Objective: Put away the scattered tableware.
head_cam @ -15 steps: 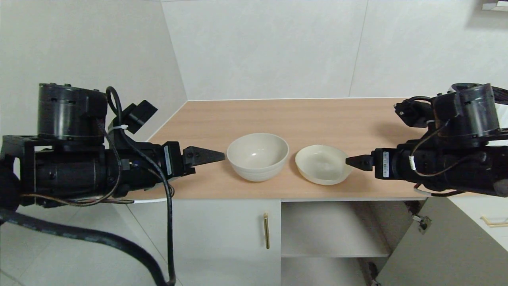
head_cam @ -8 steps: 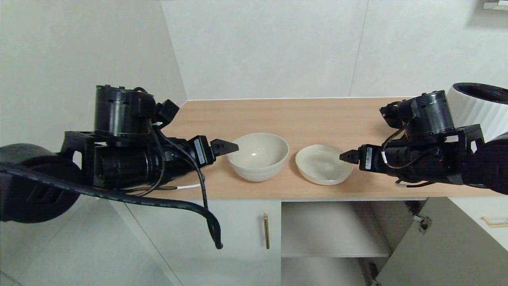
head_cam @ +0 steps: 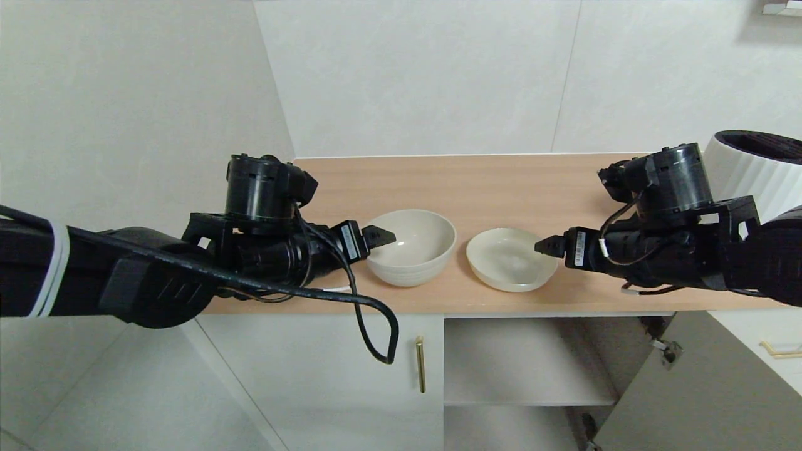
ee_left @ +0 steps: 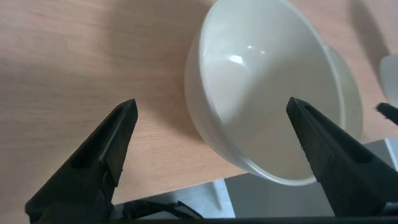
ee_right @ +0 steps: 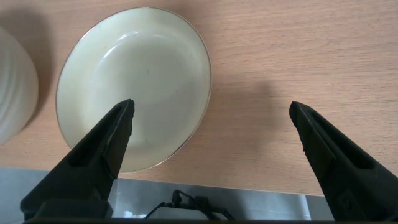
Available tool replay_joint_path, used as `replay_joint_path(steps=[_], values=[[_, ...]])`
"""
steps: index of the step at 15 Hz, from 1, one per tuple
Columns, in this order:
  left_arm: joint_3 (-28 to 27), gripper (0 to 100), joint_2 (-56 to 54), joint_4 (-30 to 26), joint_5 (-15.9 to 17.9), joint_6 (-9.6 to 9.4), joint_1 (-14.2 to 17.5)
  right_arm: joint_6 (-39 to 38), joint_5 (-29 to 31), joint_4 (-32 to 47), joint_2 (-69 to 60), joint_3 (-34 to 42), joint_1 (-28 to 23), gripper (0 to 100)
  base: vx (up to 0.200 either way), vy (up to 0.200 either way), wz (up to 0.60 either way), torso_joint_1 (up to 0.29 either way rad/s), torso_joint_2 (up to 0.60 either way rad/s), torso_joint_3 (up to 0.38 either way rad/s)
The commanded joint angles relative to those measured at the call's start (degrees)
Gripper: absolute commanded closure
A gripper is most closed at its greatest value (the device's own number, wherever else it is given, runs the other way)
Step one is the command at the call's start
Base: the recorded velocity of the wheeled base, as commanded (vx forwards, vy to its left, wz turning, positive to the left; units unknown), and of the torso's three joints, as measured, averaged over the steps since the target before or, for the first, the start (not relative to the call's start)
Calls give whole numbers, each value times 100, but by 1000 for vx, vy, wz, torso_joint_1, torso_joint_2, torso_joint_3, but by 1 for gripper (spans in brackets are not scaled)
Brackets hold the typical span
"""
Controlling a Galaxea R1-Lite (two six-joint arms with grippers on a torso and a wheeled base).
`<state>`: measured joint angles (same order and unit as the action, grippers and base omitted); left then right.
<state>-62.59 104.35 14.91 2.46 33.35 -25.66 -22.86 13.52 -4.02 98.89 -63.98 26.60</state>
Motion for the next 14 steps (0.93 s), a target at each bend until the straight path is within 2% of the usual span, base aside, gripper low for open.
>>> replay_joint_path(steps=[1, 2, 3, 10, 14], values=[[-8, 0, 103, 3, 0, 4, 0, 1, 2, -2, -10, 8, 3, 0, 0, 0, 0, 0, 0, 0], [1, 0, 112, 3, -9, -4, 0, 1, 2, -11, -10, 8, 3, 0, 0, 0, 0, 0, 0, 0], [10, 100, 85, 3, -35, -4, 0, 1, 2, -2, -19, 17, 3, 0, 0, 0, 0, 0, 0, 0], [10, 100, -108, 12, -194, -4, 0, 1, 28, -2, -1, 8, -6, 0, 0, 0, 0, 0, 0, 0], [10, 100, -143, 3, -194, 4, 0, 9, 256, -28, 210, 8, 29, 0, 0, 0, 0, 0, 0, 0]])
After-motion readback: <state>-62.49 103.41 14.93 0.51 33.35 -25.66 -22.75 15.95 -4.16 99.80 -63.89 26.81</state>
